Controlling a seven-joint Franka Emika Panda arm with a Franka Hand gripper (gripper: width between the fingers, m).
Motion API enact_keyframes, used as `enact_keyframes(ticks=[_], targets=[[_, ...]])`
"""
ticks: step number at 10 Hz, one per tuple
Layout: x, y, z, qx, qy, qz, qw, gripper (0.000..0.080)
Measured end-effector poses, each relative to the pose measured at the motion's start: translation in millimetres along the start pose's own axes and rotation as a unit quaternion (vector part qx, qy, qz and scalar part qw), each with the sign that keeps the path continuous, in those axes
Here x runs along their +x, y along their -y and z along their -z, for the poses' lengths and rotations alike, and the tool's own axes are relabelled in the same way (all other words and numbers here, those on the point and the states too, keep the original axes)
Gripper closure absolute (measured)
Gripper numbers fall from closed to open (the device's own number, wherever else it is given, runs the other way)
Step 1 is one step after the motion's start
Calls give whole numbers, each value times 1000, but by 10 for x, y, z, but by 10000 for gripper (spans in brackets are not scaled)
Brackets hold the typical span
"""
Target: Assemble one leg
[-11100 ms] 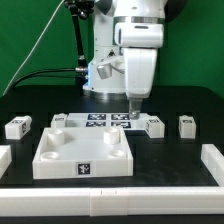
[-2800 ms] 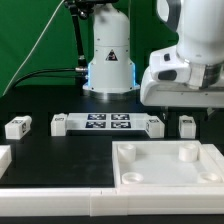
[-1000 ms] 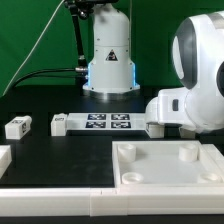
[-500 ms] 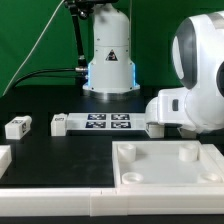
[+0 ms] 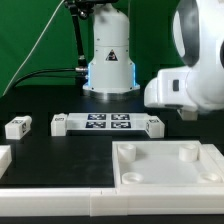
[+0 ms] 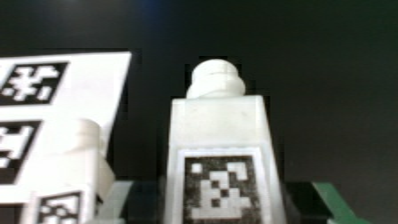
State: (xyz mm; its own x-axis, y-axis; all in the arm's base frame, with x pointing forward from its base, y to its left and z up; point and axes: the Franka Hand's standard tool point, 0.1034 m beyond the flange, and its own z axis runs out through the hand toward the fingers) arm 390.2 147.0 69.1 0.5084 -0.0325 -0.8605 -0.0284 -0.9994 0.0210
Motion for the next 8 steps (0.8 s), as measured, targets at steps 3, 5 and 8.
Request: enact_keyframes(ticks=[3, 5, 8], targets=[[11, 6, 57, 4, -26, 0, 1000, 508], [136, 58, 166, 15, -112, 1, 994, 508], [40, 18, 336, 26, -248, 17, 968, 508]])
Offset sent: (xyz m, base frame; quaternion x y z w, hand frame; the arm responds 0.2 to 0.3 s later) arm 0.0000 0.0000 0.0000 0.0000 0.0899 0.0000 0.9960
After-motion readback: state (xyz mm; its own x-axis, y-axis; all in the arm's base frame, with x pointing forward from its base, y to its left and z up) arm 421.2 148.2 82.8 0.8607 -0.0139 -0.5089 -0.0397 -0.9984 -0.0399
